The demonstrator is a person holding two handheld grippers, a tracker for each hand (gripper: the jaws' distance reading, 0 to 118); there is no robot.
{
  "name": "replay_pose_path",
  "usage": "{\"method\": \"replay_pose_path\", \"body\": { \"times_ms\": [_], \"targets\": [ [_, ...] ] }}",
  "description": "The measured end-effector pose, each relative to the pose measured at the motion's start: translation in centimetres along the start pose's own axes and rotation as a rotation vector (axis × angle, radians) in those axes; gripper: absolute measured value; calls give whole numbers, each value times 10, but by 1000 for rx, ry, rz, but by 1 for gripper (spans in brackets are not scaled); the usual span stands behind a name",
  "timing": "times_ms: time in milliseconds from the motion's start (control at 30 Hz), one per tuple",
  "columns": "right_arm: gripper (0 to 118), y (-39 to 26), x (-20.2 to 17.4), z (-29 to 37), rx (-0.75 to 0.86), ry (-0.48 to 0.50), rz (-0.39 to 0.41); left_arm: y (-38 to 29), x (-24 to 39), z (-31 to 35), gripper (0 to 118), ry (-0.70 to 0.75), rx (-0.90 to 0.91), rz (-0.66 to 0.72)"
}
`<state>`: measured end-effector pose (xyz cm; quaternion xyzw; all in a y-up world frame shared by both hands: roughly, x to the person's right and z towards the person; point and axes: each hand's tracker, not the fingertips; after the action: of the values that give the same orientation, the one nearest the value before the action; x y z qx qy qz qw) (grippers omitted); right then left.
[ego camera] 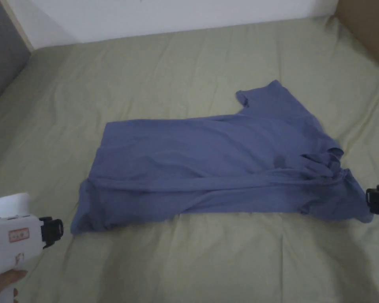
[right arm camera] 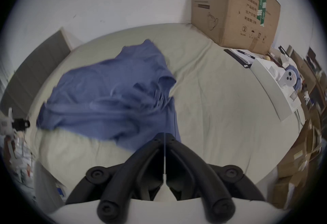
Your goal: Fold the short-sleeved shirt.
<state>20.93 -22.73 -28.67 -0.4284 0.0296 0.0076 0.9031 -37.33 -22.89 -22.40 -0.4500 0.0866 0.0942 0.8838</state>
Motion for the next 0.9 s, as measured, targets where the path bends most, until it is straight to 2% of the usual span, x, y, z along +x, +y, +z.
{"method": "replay_pose_path", "body": {
  "times_ms": [67, 167, 200, 267, 300, 333, 433, 467, 500, 533, 567, 600, 633, 667, 700, 733, 767, 800, 900],
  "targets": [
    [0, -14, -5, 2, -4, 1, -4, -3, -3, -6, 3, -33, 0, 3],
    [0, -27, -9, -5, -46, 31, -28, 4, 1, -15, 11, -63, 29, 58],
    [0, -31, -10, -8, -54, 30, -37, 11, -1, -22, 25, -75, 49, 91],
    [0, -35, -12, -12, -67, 25, -44, 23, 2, -38, 86, -102, 33, 139],
    [0, -37, -12, -13, -71, 25, -51, 28, 4, -47, 108, -131, 21, 173],
    [0, -38, -12, -14, -77, 27, -56, 33, 4, -56, 110, -147, 18, 197],
    [0, -41, -11, -18, -93, 30, -77, 38, 13, -85, 108, -171, -67, 232],
    [0, -41, -11, -19, -100, 29, -82, 36, 18, -96, 101, -155, -126, 192],
    [0, -41, -10, -20, -103, 29, -85, 34, 25, -106, 80, -81, -183, 146],
    [0, -40, -10, -20, -106, 28, -87, 32, 32, -107, 66, 67, -183, 70],
    [0, -37, -8, -20, -108, 29, -88, 33, 34, -100, 65, -6, -127, 48],
    [0, -33, -7, -19, -106, 30, -84, 37, 32, -93, 48, -9, -132, 82],
    [2, -30, -4, -19, -100, 30, -75, 41, 29, -89, 22, -1, -125, 90],
    [16, -25, -3, -20, -92, 28, -64, 44, 24, -86, 4, -13, -109, 98],
    [49, -18, -1, -22, -87, 21, -59, 48, 18, -85, 4, -105, -91, 181],
    [80, -12, 0, -26, -87, 17, -60, 51, 14, -84, 4, -94, -114, 222],
    [98, -5, 3, -34, -89, 16, -63, 53, 14, -84, 4, -85, -118, 205],
    [104, 1, 5, -43, -92, 25, -76, 54, 15, -83, 4, -82, -112, 187],
    [100, 16, 4, -77, -148, 51, -147, 55, 16, -89, 4, -62, -115, 133]
  ]
}}
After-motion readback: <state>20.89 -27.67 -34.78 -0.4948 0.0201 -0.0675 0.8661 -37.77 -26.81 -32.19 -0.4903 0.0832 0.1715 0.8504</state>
